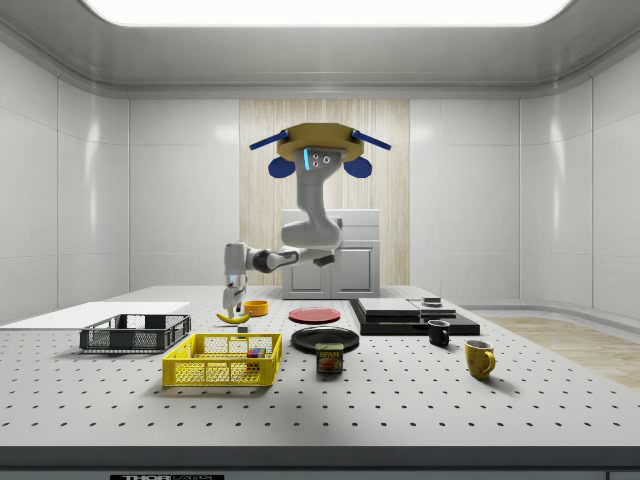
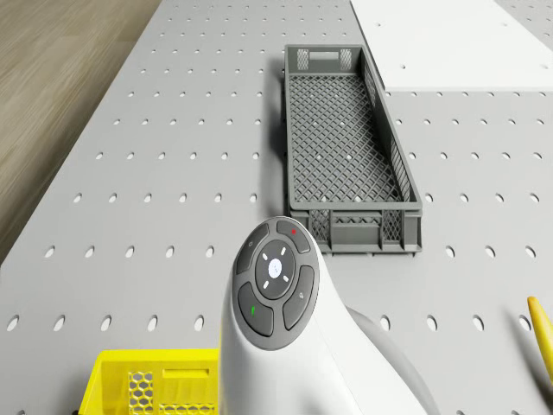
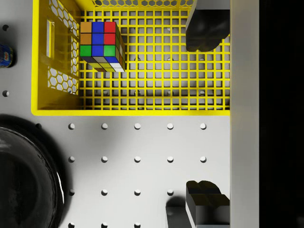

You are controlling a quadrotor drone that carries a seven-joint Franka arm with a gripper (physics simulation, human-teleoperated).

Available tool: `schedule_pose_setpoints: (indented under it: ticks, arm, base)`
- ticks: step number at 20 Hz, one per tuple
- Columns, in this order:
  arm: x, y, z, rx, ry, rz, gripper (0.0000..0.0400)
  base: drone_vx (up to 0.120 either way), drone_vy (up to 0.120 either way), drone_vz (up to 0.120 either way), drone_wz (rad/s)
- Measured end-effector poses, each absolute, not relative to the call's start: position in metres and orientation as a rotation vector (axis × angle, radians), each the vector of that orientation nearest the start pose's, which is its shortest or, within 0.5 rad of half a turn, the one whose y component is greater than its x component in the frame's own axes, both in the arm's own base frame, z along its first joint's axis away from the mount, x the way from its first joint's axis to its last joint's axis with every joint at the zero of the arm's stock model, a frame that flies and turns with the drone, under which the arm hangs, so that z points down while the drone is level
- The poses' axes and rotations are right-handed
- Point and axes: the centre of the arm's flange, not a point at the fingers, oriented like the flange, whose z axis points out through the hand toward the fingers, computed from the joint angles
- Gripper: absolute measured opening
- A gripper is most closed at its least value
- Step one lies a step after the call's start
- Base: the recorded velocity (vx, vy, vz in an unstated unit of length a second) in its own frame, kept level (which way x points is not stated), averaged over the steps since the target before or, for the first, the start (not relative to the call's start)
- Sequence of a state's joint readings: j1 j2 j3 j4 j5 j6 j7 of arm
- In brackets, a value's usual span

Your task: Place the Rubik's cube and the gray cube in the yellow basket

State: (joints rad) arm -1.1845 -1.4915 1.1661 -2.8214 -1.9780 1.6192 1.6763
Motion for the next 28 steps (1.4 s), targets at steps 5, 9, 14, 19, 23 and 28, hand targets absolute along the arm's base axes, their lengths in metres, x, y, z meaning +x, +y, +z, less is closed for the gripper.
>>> schedule_pose_setpoints:
  ticks: [5, 9, 14, 19, 23, 28]
  arm:
    - [0.3068, 0.0001, 0.5487, 0.001, -0.002, 0.786, 0.04]
    - [0.3068, 0.0001, 0.5487, 0.001, -0.002, 0.786, 0.04]
    - [0.3068, 0.0001, 0.5487, 0.001, -0.002, 0.786, 0.04]
    - [0.3068, 0.0001, 0.5487, 0.001, -0.002, 0.786, 0.04]
    - [0.3068, 0.0001, 0.5487, 0.001, -0.002, 0.786, 0.04]
    - [0.3068, 0.0001, 0.5487, 0.001, -0.002, 0.786, 0.04]
  base:
    - [0.048, -0.12, 0.0, 0.0]
    - [0.1, -0.12, 0.0, 0.0]
    - [0.0, -0.12, 0.0, 0.0]
    - [0.0, -0.12, -0.072, 0.0]
    - [0.0, -0.12, -0.12, 0.0]
    - [0.0, -0.12, -0.096, 0.0]
